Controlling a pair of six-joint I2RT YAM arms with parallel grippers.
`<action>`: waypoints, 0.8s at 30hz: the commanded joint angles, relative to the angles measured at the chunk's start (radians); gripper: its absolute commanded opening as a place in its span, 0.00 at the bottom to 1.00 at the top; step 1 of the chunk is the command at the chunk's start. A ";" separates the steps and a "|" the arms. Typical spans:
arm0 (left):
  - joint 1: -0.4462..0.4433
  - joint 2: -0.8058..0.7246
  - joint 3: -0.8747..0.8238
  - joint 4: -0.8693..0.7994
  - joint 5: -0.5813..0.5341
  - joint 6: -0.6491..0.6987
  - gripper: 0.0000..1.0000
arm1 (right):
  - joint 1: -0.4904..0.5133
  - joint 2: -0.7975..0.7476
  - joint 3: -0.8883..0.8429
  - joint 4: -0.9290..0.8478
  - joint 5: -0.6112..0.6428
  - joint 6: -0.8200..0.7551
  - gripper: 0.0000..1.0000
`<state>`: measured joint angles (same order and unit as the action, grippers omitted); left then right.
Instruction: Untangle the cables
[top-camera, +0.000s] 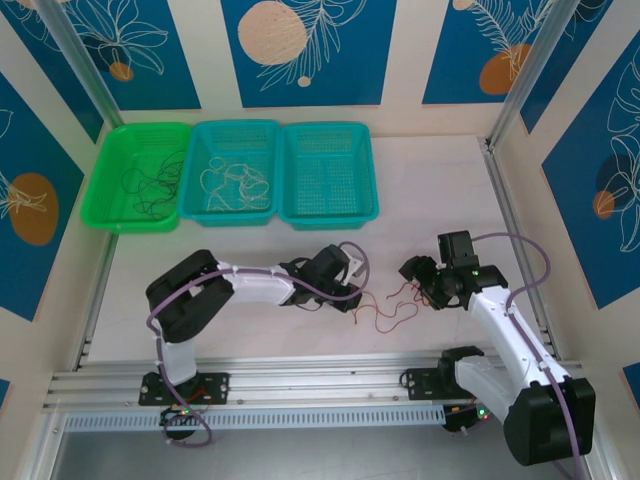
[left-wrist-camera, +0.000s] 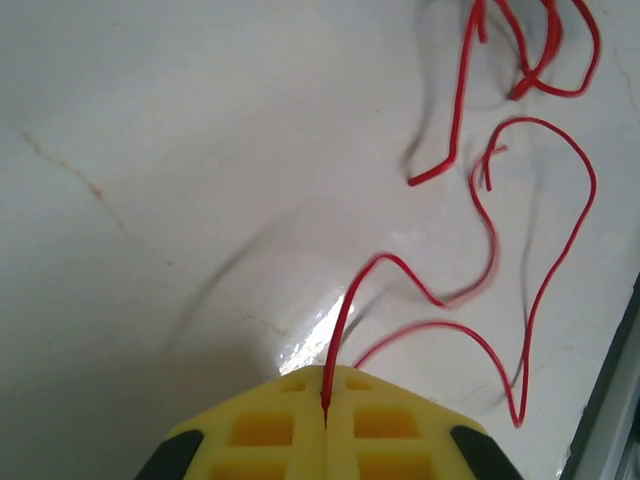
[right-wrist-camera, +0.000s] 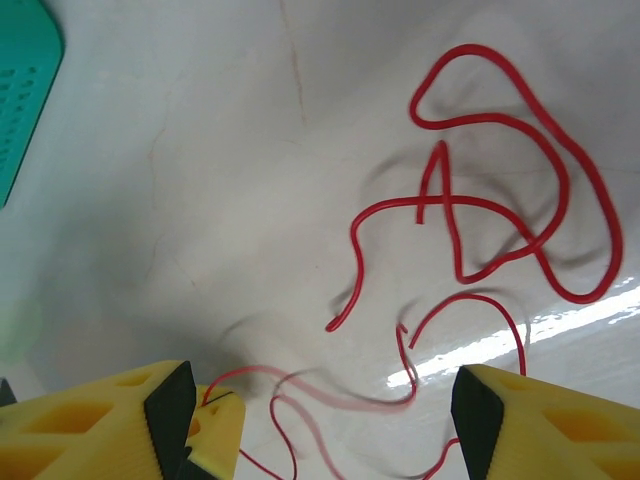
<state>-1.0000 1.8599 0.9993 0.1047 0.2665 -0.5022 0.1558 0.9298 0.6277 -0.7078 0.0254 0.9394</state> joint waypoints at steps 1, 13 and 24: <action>-0.012 -0.082 -0.006 0.027 0.011 0.011 0.00 | 0.048 -0.016 0.034 -0.014 -0.021 -0.025 0.70; -0.006 -0.323 0.079 -0.139 -0.094 0.155 0.00 | 0.259 0.172 0.114 -0.020 0.123 -0.004 0.69; 0.136 -0.436 0.339 -0.280 -0.118 0.326 0.00 | 0.248 0.123 0.147 -0.026 0.102 -0.016 0.70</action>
<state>-0.9112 1.4429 1.2335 -0.1223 0.1638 -0.2638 0.4076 1.0904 0.7502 -0.7036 0.1272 0.9298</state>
